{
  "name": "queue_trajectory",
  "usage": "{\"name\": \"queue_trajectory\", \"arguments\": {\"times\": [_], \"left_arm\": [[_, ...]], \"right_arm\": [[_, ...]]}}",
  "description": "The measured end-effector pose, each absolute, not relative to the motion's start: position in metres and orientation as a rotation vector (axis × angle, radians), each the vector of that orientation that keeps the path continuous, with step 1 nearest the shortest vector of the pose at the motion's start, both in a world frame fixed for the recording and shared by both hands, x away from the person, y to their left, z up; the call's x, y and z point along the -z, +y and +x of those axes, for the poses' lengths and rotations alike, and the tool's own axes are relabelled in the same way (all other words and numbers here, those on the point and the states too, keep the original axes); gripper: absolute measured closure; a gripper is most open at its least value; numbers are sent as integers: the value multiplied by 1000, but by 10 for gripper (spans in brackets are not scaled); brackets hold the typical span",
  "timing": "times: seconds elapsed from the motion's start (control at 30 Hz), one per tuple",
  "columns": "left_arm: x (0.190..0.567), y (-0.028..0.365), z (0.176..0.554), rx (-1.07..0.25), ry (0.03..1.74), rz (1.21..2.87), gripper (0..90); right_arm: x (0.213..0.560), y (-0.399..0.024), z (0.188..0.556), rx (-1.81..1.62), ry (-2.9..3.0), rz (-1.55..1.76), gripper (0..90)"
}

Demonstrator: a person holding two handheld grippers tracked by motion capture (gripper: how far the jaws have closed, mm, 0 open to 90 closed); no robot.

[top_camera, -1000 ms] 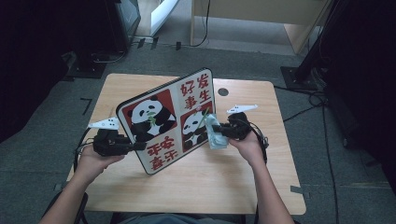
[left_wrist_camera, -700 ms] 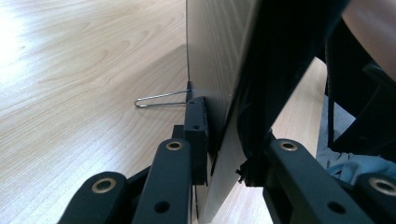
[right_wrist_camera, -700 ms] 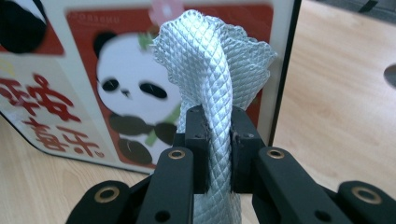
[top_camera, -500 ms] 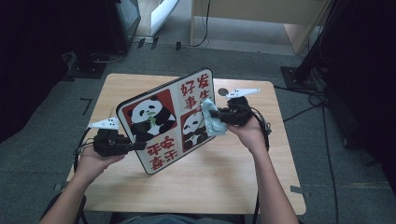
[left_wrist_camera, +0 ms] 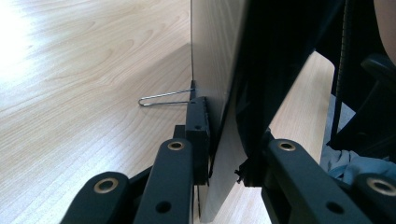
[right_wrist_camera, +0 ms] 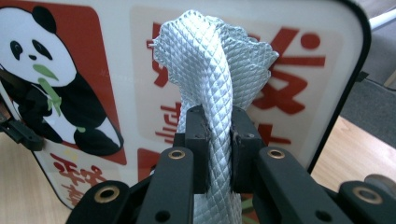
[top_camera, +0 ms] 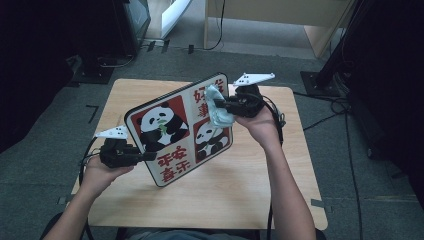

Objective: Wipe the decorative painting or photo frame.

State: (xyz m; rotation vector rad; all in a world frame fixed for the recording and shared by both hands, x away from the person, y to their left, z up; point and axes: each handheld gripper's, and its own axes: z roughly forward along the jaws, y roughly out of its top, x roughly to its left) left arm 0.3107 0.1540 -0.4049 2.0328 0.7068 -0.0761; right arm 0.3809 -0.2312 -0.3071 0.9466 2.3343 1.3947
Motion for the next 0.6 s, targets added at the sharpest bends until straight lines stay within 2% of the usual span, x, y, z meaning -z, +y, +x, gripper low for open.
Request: {"name": "queue_trajectory", "arguments": {"times": [0.3, 0.6], "left_arm": [[405, 155, 310, 62, 706, 2030, 789], [405, 155, 310, 61, 706, 2036, 790]], "right_arm": [[296, -239, 390, -1454, 2262, 946, 812], [301, -234, 402, -1482, 2276, 940, 812]]}}
